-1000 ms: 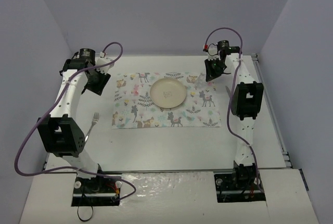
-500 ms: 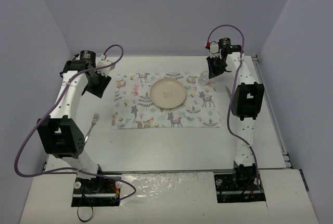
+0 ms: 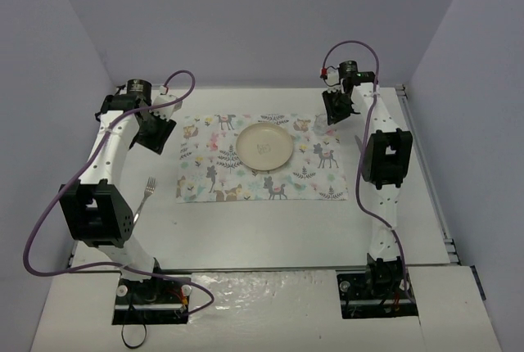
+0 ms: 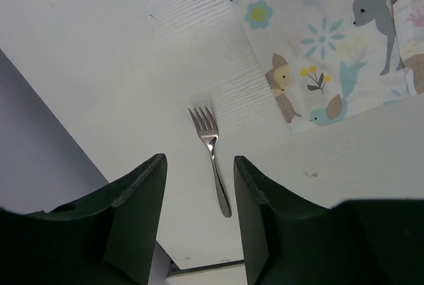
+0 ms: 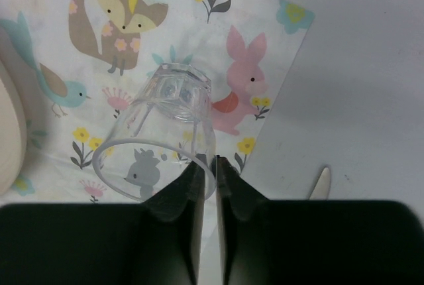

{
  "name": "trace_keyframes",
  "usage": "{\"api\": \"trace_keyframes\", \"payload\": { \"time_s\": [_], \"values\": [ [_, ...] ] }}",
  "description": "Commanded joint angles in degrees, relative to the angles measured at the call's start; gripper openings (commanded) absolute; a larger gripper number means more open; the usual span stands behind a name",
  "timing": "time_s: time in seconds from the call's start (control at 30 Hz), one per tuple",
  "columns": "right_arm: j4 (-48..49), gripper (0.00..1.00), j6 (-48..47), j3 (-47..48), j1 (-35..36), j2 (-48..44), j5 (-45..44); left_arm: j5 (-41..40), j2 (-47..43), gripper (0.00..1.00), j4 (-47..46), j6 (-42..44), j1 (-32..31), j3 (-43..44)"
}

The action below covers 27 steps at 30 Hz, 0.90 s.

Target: Set the dinner table for one person

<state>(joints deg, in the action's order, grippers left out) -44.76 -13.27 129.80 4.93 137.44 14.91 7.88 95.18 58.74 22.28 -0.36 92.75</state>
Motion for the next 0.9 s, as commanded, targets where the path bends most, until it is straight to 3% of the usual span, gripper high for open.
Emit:
{"api": "trace_keyframes", "payload": {
  "time_s": [0.0, 0.07, 0.13, 0.37, 0.57, 0.8, 0.87],
  "values": [
    [0.60, 0.25, 0.35, 0.93, 2.09, -0.39, -2.86, -0.23, 0.04, 0.44, -0.46, 0.18, 0.01, 1.91],
    [0.58, 0.37, 0.26, 1.01, 2.47, -0.16, -3.48, -0.19, 0.23, 0.46, -0.64, 0.13, 0.01, 1.92],
    [0.76, 0.41, 0.28, 1.21, 2.62, -0.18, -4.04, 0.05, 0.61, 0.47, -0.64, 0.15, 0.01, 2.08],
    [1.42, 0.49, 0.09, 1.69, 3.03, -1.52, -6.17, 0.17, 1.90, 0.47, -0.61, 0.22, 0.06, 3.28],
    [1.79, 0.50, -1.59, 1.39, 2.48, -4.55, -10.68, 0.44, 4.36, 0.47, -1.15, 0.22, 0.01, 4.68],
    [4.72, 0.50, -2.58, -4.97, -2.24, -14.78, -17.88, -4.88, 5.21, 0.47, -3.95, -0.16, 1.03, 3.95],
    [5.34, 0.55, -3.54, -10.15, -4.43, -19.74, -18.80, -6.47, 3.96, 0.47, -5.12, -1.26, 3.31, 1.38]
  ]
}}
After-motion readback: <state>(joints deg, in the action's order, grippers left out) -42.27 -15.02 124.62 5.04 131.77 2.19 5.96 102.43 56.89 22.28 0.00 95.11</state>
